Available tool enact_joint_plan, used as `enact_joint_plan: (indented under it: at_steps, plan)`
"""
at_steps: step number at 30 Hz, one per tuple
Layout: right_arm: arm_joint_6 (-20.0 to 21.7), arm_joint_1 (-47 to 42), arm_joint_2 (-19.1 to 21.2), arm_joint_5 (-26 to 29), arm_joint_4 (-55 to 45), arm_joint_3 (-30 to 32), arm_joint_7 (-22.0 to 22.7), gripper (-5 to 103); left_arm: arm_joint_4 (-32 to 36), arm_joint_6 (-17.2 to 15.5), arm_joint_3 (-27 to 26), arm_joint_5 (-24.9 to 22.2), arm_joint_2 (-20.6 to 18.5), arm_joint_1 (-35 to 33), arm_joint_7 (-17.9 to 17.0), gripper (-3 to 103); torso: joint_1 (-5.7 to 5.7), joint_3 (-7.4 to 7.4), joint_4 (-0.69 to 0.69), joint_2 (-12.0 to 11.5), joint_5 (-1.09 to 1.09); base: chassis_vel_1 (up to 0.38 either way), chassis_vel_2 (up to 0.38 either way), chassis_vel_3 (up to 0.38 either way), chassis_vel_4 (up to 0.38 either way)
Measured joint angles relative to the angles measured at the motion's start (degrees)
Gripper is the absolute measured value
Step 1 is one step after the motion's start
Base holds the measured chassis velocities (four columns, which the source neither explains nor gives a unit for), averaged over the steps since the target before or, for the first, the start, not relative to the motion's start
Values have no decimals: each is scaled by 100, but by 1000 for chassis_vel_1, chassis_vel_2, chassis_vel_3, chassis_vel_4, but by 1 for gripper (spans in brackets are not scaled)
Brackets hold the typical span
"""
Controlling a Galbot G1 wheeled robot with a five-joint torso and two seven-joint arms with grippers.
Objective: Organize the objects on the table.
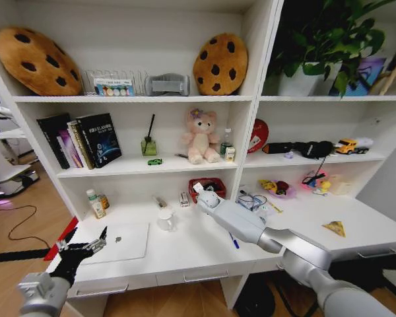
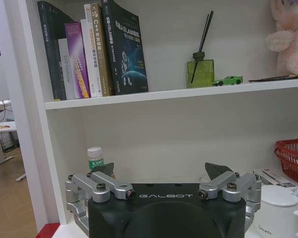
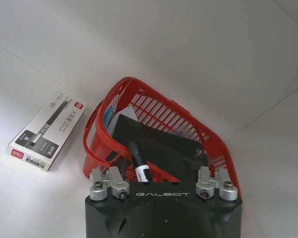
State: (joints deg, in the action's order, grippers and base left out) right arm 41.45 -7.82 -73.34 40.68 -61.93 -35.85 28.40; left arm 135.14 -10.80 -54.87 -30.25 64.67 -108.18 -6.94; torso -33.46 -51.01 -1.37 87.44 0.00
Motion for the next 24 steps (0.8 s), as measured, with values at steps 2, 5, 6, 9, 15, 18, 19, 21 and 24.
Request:
enact_joint_plan:
  at_steps: [2,5,6,9,15,18,19,21,24]
  plan:
    - [-4,0,3,0,-5,-7,-17,58,0,0,0,0,0,0,0,100,0,0,0,0,0,0,0,0,0]
    - [-14,-4,6,3,-22,-22,-37,47,0,0,0,0,0,0,0,100,0,0,0,0,0,0,0,0,0]
    - [-21,-11,4,3,-26,-29,-44,42,0,0,0,0,0,1,0,100,0,0,0,0,0,0,0,0,0]
    - [-31,-23,-2,5,-29,-36,-48,31,0,0,0,0,0,0,0,100,0,0,0,0,0,0,0,0,0]
    - [-66,-24,-10,9,-16,-49,-58,20,0,0,0,0,0,0,0,100,0,1,0,0,0,0,0,0,0]
    - [-75,-27,1,21,-25,-58,-59,12,0,0,0,0,0,0,0,100,0,1,-1,0,0,0,0,0,0]
    - [-75,-28,15,34,-49,-64,-59,12,0,0,0,0,0,0,0,100,0,1,-1,0,0,0,0,0,0]
    - [-76,-31,33,43,-78,-77,-59,12,0,0,0,0,0,0,0,100,0,0,-1,0,0,0,0,0,0]
    - [-99,-43,54,52,-105,-82,-57,12,0,0,0,0,0,0,0,100,0,1,-1,0,0,0,0,0,0]
